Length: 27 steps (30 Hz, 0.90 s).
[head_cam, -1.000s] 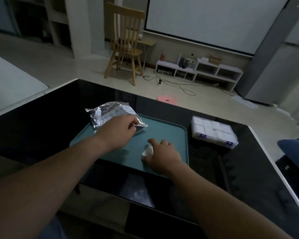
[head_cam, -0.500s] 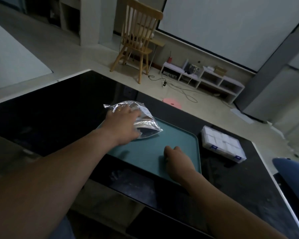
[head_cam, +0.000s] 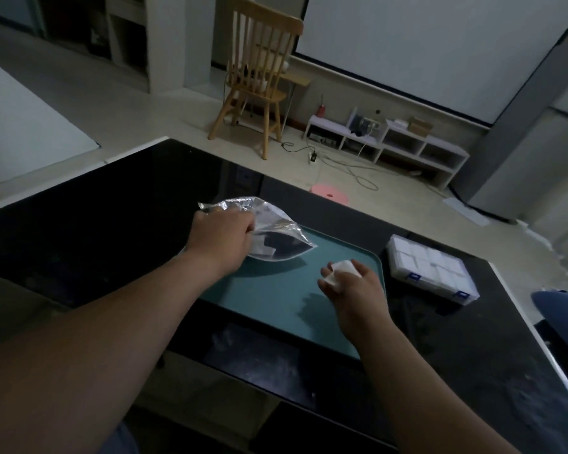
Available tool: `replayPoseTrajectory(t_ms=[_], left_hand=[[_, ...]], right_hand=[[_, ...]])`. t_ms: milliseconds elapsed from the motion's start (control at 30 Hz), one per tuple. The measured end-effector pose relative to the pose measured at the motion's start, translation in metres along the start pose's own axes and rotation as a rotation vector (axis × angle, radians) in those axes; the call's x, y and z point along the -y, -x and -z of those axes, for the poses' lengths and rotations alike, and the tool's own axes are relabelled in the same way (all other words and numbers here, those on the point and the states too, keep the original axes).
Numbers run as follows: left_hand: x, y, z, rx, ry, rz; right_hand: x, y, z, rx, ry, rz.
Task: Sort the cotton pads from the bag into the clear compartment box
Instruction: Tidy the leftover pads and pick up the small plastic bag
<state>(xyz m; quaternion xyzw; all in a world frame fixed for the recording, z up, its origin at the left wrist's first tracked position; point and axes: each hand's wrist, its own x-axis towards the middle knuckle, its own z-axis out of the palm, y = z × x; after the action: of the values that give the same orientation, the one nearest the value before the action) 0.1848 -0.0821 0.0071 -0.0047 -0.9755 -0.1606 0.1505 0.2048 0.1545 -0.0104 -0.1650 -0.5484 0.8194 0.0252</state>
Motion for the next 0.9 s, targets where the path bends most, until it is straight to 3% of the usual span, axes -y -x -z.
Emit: replayPoseTrajectory(t_ms=[100, 200, 333, 567, 700, 767, 833, 900], left_hand=[[-0.012, -0.005, 0.012, -0.083, 0.156, -0.027], [-0.022, -0.004, 0.018, -0.095, 0.315, -0.056], [-0.023, -0.006, 0.02, -0.13, 0.463, -0.027], [-0.028, -0.006, 0.023, -0.054, 0.553, -0.093], [-0.019, -0.004, 0.029, -0.046, 0.566, -0.045], [-0.012, -0.005, 0.03, -0.062, 0.583, -0.001], [-0.008, -0.007, 0.031, -0.079, 0.607, 0.034], [-0.005, -0.008, 0.031, -0.086, 0.645, 0.048]], right_hand=[[0.012, 0.013, -0.036, 0.012, 0.421, 0.438], [0.017, 0.025, -0.07, 0.22, 0.78, 0.783], [-0.004, 0.017, -0.076, 0.448, 1.241, 0.707], [0.024, 0.005, -0.106, 0.42, 1.874, 0.669], [0.044, 0.011, -0.119, 0.649, 1.854, 0.481], [0.052, 0.014, -0.112, 0.608, 1.813, 0.46], [0.062, 0.017, -0.095, 0.546, 1.752, 0.518], [0.07, 0.029, -0.077, 0.63, 1.699, 0.659]])
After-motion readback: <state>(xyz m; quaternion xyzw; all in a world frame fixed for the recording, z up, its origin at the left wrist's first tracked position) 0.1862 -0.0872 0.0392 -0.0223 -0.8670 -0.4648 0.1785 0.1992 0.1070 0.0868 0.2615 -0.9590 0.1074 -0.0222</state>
